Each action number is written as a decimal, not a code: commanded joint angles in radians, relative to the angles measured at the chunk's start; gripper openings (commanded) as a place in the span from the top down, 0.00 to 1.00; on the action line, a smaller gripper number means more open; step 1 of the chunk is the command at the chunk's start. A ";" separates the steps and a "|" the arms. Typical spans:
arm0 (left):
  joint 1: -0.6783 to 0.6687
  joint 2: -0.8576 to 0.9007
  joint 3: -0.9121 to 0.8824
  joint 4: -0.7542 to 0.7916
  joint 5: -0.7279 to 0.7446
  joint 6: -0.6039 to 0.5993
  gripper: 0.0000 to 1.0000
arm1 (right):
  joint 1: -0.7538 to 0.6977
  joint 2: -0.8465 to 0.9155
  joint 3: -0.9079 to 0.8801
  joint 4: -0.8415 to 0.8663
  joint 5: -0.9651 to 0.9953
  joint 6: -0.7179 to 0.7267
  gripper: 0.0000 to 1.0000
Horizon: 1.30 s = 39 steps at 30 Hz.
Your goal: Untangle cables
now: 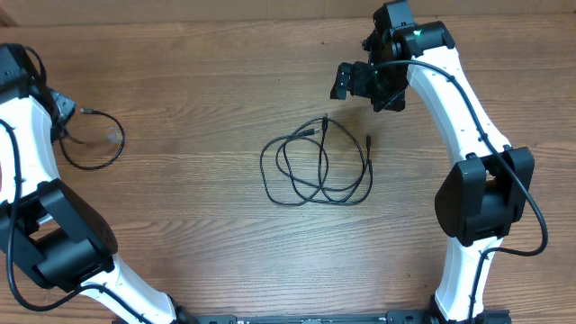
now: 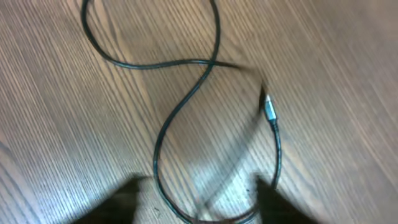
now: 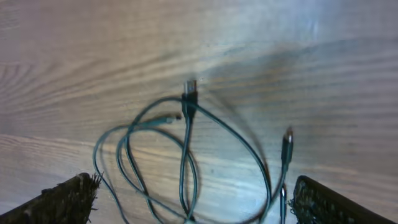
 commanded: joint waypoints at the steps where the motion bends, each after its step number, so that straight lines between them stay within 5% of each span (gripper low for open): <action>1: 0.005 0.004 0.021 -0.038 0.072 -0.031 0.00 | 0.002 -0.021 0.014 -0.027 0.001 0.000 0.00; 14: -0.049 -0.299 0.121 -0.227 0.310 0.046 0.00 | 0.002 -0.121 0.016 -0.002 0.024 0.162 0.00; 23: -0.227 -0.522 0.121 -0.340 0.307 0.071 0.00 | -0.023 -0.267 0.016 -0.153 0.394 0.208 0.00; 31: -0.552 -0.458 0.110 -0.406 0.305 0.111 0.00 | -0.111 -0.272 0.012 -0.249 0.414 0.231 0.00; 39: -0.819 -0.159 0.104 -0.406 0.226 0.038 0.20 | -0.127 -0.272 0.012 -0.242 0.405 0.236 0.00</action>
